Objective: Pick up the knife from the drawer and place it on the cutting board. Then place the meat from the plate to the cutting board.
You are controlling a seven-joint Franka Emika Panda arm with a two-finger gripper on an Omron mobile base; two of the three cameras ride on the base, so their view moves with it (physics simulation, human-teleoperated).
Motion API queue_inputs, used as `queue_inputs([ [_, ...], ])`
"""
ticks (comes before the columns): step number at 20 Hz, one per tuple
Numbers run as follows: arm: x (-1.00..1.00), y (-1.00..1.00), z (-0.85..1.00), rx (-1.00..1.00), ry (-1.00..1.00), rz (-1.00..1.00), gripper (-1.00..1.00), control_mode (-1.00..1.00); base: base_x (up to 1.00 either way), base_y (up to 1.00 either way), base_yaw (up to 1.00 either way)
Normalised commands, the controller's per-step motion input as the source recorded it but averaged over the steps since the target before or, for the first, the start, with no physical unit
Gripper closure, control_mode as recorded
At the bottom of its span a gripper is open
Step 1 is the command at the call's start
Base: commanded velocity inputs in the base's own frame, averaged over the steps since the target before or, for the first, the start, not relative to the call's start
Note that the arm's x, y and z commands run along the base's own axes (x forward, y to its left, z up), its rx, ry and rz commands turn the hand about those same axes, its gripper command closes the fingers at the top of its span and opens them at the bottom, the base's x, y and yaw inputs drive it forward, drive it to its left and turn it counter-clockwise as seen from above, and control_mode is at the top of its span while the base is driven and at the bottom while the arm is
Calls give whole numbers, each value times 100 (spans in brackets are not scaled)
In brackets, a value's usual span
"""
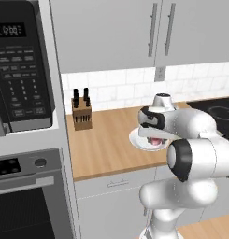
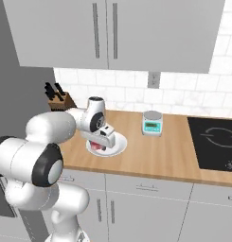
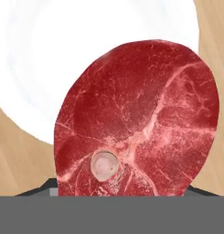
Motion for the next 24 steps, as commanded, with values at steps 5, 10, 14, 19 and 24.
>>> queue_inputs([
  [5,-74,0,77,0,0,0,100,-100,0,0,0],
  [10,-40,3,39,0,0,0,100,-100,0,0,0],
  [14,-1,11,-6,-2,0,2,100,-100,0,0,0],
  [19,-22,1,1,-1,-4,0,100,-100,0,0,0],
  [24,-43,0,23,0,-7,0,100,100,-37,0,-3],
])
